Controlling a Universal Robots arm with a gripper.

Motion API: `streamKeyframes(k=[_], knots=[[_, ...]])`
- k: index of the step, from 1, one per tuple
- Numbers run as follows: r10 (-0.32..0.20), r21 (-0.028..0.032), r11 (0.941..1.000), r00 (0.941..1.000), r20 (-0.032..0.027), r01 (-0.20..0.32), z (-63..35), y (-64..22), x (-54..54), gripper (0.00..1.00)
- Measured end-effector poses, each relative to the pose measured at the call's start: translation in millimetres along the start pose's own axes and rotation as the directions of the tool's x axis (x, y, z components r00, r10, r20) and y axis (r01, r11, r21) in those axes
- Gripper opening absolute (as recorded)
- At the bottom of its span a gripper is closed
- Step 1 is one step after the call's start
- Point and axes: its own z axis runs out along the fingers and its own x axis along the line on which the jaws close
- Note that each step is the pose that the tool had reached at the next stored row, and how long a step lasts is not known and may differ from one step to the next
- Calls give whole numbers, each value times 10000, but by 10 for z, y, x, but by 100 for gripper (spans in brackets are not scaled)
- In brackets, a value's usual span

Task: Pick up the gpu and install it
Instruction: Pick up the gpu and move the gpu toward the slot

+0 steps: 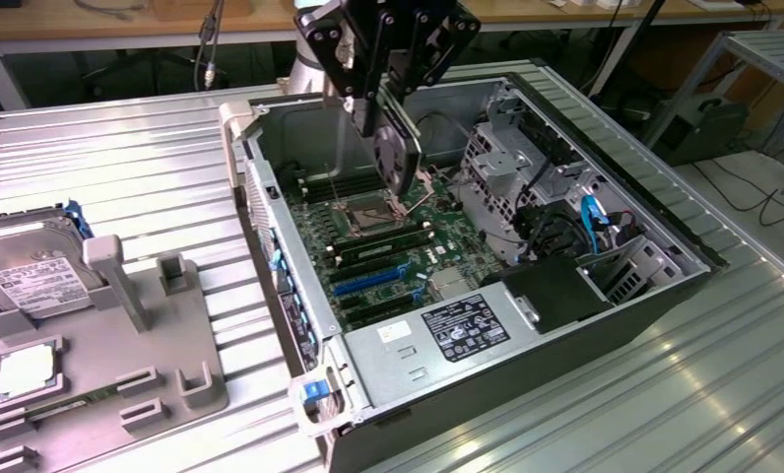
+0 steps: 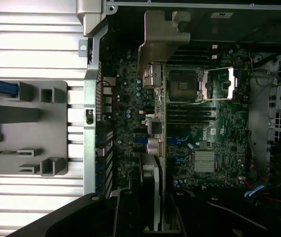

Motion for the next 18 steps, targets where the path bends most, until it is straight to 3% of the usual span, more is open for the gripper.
streamKeyframes(k=[18], knots=[[0, 0, 10000, 10000, 0, 0, 1, -4, -197, 28]])
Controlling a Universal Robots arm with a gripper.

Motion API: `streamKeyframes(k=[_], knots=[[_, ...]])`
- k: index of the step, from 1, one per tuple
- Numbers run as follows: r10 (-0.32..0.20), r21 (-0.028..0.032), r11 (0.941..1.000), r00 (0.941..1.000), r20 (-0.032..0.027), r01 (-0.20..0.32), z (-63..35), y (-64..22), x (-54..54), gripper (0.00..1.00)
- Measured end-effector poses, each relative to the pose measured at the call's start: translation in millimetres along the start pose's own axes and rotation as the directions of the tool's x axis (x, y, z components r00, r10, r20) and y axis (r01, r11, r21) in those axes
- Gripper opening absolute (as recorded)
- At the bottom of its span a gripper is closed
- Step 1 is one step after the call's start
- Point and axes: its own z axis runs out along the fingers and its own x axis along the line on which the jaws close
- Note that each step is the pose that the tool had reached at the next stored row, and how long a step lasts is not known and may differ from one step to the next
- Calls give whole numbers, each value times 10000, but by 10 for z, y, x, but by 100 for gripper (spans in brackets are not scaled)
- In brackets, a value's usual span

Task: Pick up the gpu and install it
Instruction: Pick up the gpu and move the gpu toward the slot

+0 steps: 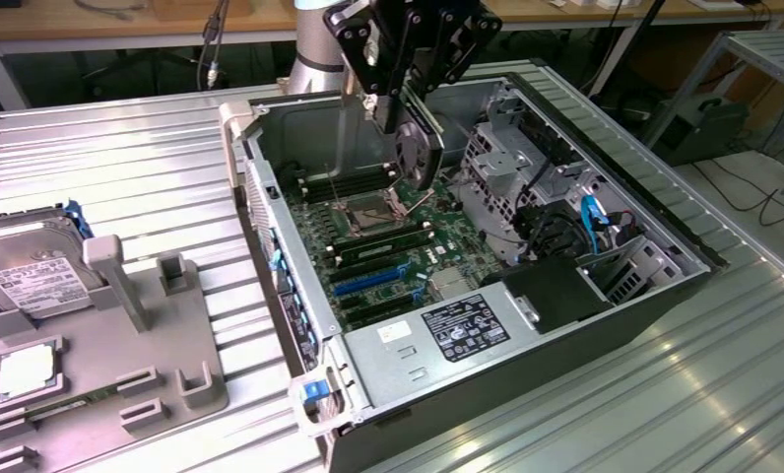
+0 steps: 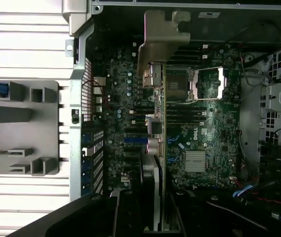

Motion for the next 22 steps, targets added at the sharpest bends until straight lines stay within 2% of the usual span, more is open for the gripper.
streamKeyframes(k=[22], knots=[[1, 0, 10000, 10000, 0, -1, 0, -4, -218, 28]])
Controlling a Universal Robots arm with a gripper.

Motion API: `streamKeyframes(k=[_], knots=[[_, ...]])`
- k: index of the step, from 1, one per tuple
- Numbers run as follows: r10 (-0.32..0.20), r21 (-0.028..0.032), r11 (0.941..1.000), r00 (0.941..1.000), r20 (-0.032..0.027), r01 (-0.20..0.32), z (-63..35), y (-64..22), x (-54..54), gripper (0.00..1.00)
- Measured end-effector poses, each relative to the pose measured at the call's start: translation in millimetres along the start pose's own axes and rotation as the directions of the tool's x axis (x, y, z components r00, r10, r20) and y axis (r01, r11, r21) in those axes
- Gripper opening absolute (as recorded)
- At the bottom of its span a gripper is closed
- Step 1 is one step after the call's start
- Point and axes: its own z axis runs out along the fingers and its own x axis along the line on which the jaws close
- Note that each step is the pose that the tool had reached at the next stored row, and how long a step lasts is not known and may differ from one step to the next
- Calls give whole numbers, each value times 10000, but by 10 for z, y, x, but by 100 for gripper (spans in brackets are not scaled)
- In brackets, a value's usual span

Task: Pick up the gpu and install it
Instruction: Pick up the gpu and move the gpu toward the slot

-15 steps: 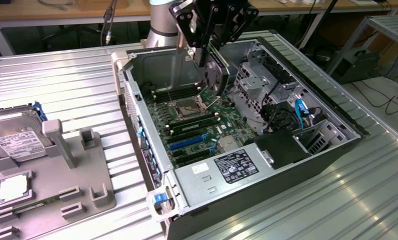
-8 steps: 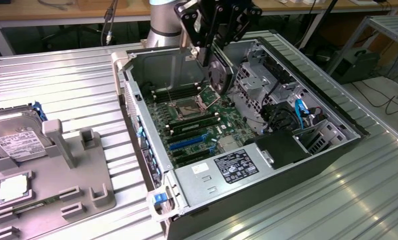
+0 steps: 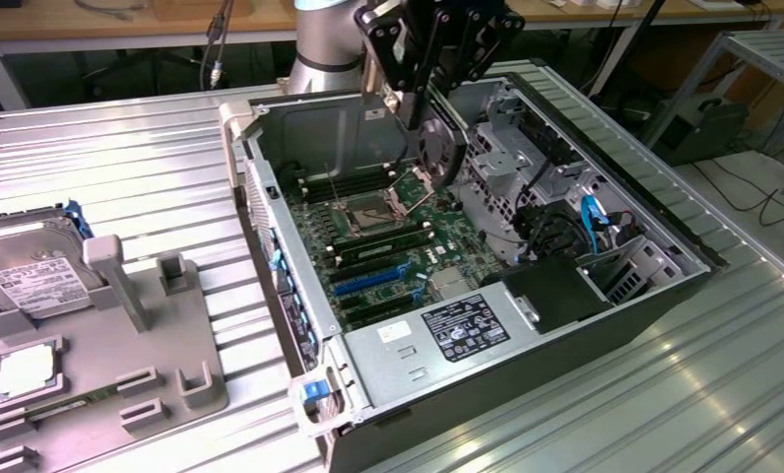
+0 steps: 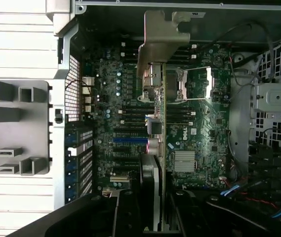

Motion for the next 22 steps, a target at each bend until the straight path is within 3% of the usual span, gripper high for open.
streamKeyframes(k=[22], knots=[[0, 0, 10000, 10000, 0, 0, 1, -5, -243, 28]])
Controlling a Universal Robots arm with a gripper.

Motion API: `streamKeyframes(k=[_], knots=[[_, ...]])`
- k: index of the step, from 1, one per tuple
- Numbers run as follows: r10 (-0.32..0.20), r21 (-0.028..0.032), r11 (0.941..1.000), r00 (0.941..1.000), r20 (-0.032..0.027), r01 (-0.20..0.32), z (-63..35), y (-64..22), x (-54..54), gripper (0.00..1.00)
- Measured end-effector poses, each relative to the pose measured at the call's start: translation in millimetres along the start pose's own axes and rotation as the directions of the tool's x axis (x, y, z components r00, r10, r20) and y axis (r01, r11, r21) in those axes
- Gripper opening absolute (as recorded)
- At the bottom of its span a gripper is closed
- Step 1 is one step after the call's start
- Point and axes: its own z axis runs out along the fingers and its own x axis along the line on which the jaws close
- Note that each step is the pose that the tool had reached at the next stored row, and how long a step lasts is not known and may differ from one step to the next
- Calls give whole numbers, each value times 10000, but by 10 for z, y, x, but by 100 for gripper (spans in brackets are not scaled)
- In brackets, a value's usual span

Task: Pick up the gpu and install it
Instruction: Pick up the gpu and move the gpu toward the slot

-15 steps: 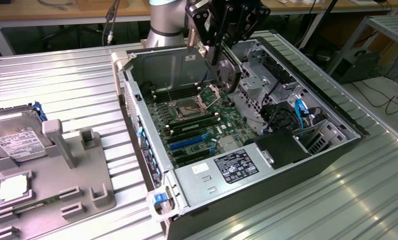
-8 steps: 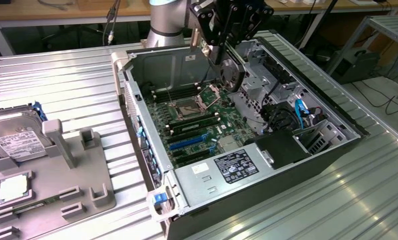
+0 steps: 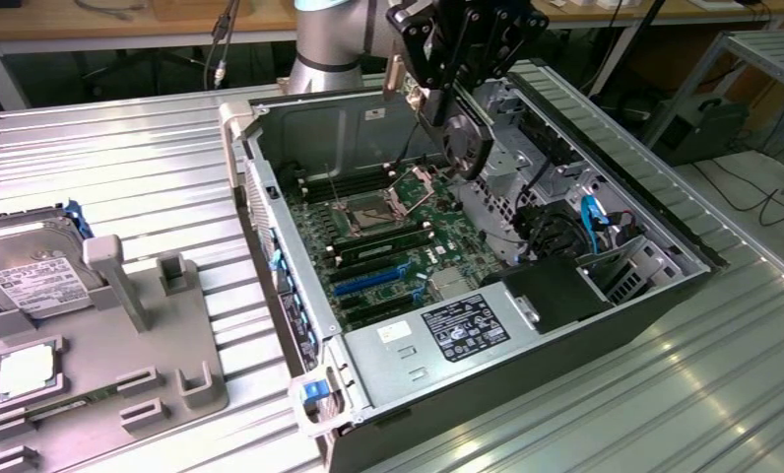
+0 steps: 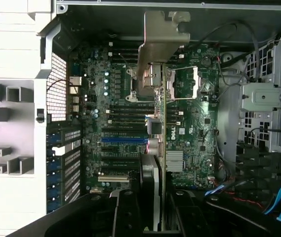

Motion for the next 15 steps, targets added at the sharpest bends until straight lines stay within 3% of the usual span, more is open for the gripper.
streamKeyframes(k=[15], knots=[[-1, 0, 10000, 10000, 0, 1, 1, -2, -136, 28]])
